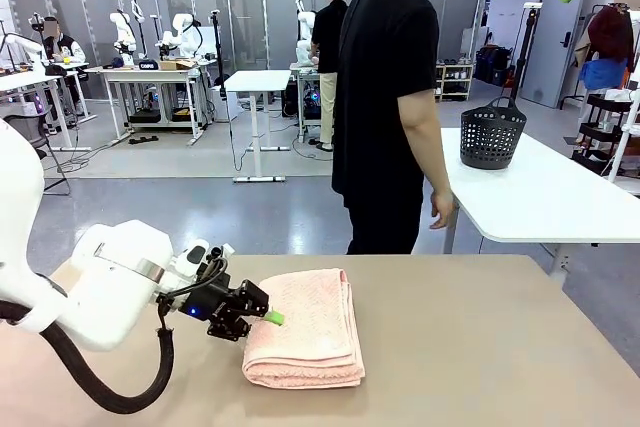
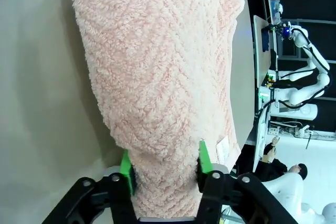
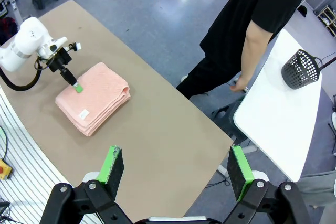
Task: Fold the towel.
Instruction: Pick up the 100 cm Hotel Towel and place it on the left side of the table.
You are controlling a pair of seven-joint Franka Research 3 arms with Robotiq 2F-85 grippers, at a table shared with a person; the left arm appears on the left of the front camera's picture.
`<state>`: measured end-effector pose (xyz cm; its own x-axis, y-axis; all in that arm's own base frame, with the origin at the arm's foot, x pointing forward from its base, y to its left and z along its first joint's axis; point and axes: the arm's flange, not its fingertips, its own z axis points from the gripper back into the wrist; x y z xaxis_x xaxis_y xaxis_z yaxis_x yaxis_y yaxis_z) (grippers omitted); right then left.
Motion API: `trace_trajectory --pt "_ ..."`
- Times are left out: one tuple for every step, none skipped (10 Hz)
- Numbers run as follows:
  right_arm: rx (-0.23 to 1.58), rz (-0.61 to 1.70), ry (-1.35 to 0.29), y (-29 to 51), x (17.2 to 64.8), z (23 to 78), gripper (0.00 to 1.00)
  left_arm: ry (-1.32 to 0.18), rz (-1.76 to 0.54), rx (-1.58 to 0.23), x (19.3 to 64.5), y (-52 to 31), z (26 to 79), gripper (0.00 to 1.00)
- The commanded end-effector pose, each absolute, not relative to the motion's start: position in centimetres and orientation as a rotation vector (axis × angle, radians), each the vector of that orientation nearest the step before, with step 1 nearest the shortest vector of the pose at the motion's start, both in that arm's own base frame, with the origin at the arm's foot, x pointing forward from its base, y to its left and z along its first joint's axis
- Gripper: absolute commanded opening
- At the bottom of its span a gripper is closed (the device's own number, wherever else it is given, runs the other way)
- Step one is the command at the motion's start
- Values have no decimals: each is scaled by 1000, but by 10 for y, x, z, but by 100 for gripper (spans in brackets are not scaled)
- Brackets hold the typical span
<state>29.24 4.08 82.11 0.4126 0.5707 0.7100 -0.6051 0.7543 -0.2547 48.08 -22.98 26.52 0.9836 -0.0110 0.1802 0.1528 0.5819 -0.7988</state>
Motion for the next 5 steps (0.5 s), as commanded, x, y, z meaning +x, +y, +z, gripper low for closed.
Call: trace_trajectory --pt "43 726 -875 41 292 821 100 -192 -107 -978 482 -236 264 0" --pt "43 726 -875 41 292 821 100 -191 -107 -976 481 -234 264 5" --pt "43 726 -875 41 292 821 100 -192 -108 -976 481 -232 265 0" --pt "43 726 -875 41 292 821 100 -193 -116 -976 480 -229 267 0" --pt "43 726 -875 41 292 821 100 -195 -120 -981 478 -226 269 0"
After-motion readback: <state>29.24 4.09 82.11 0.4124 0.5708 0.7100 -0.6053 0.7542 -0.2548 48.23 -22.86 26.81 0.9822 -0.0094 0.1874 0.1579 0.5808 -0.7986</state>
